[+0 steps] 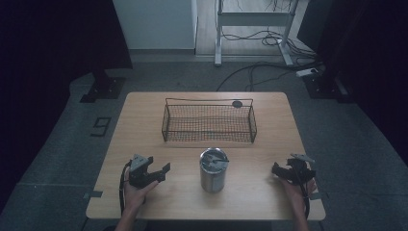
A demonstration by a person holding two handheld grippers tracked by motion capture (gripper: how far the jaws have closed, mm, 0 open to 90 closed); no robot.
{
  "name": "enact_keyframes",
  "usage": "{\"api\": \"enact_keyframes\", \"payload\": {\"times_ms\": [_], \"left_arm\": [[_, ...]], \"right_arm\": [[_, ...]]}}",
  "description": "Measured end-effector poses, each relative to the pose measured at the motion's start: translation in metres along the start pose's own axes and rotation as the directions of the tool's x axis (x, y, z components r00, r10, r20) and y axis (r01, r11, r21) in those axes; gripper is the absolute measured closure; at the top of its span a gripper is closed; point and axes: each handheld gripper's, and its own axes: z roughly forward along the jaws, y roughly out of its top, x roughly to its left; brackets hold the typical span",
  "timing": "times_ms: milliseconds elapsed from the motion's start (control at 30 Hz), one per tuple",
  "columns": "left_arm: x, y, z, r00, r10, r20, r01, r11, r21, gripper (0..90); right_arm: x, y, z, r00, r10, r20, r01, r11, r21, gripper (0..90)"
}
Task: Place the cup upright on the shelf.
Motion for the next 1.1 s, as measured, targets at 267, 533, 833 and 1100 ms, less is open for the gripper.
{"api": "enact_keyframes", "payload": {"times_ms": [267, 533, 833, 1100], "left_arm": [[0.0, -0.002, 0.003, 0.9998, -0.001, -0.019, 0.001, 0.9999, 0.012, 20.5], [0.017, 0.0, -0.007, 0.9982, -0.054, -0.028, 0.054, 0.9985, 0.006, 20.9], [0.012, -0.001, -0.004, 0.9998, -0.015, -0.014, 0.015, 0.9996, 0.024, 19.8], [0.015, 0.0, -0.002, 0.9995, -0.023, -0.022, 0.024, 0.9992, 0.03, 19.1]], "right_arm": [[-0.002, 0.001, 0.001, 0.9999, -0.009, -0.007, 0.009, 1.0, 0.0, 0.0], [-0.002, 0.0, 0.001, 0.9999, -0.011, -0.01, 0.011, 1.0, -0.001, 0.0], [-0.002, 0.0, 0.0, 0.9999, -0.011, -0.009, 0.011, 1.0, -0.001, 0.0], [-0.002, 0.0, 0.0, 0.9999, -0.011, -0.009, 0.011, 1.0, -0.002, 0.0]]}}
